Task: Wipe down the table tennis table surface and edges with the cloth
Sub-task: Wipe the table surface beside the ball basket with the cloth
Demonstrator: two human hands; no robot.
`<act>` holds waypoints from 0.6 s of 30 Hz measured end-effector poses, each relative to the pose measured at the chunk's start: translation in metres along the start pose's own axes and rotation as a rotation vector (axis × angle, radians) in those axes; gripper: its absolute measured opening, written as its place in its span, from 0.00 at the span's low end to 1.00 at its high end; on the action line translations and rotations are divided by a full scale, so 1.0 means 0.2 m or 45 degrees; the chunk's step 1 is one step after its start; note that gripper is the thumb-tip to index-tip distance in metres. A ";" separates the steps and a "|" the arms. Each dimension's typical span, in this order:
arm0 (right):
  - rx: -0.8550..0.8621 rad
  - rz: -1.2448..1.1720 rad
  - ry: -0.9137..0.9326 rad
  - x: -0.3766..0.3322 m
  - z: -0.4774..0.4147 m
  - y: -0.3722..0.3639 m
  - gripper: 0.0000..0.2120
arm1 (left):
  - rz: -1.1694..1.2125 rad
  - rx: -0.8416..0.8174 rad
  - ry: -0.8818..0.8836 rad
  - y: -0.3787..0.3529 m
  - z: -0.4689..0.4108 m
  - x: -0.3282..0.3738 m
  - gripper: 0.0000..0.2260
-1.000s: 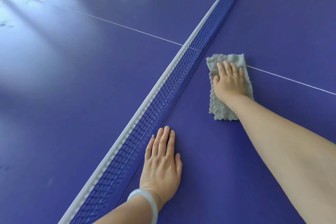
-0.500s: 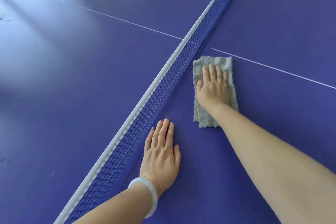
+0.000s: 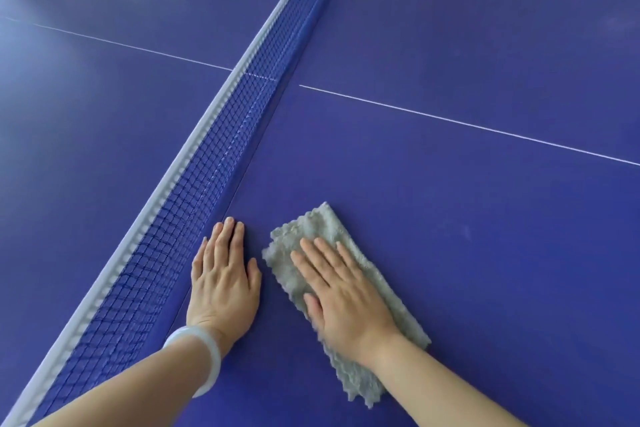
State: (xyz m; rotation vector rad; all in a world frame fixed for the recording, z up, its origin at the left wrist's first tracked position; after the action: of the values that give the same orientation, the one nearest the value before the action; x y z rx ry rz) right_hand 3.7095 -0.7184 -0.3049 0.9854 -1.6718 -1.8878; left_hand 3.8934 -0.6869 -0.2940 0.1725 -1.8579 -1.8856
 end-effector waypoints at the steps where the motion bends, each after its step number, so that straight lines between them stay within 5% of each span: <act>1: 0.025 0.037 -0.047 0.15 0.08 0.03 0.28 | 0.014 0.003 0.014 0.00 0.00 0.01 0.27; 5: 0.086 0.127 -0.835 0.75 0.27 0.20 0.28 | 0.026 0.007 0.038 0.00 0.00 0.01 0.26; 7: 0.152 0.073 -1.099 0.71 0.25 0.20 0.28 | 0.019 0.007 0.039 0.00 0.01 0.01 0.26; 9: 0.149 0.093 -0.916 0.44 0.21 0.11 0.29 | 0.022 0.005 0.044 -0.01 0.01 0.01 0.26; 13: -0.001 0.079 -0.092 0.21 0.31 0.06 0.28 | 0.018 0.026 0.015 -0.01 0.02 0.02 0.26; 15: 0.018 0.114 -0.192 0.47 0.38 0.12 0.28 | -0.002 0.029 0.000 -0.02 0.02 0.02 0.26; 18: 0.069 0.155 -0.792 0.81 0.48 0.20 0.28 | -0.050 0.013 -0.026 -0.03 0.02 0.02 0.26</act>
State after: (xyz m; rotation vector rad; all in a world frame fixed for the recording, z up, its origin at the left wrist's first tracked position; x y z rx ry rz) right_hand 3.5262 -0.7796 -0.3000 0.3015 -2.0632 -2.2102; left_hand 3.8862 -0.6845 -0.2982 0.1954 -1.8904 -1.9114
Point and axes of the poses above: each hand's wrist, its own z-axis away from the middle knuckle, its own y-axis out of the back of the hand, x = y × z, the point moved 5 cm from there along -z, towards the middle knuckle, and after that the axes turned 3 degrees about y, right-handed, at the moved point
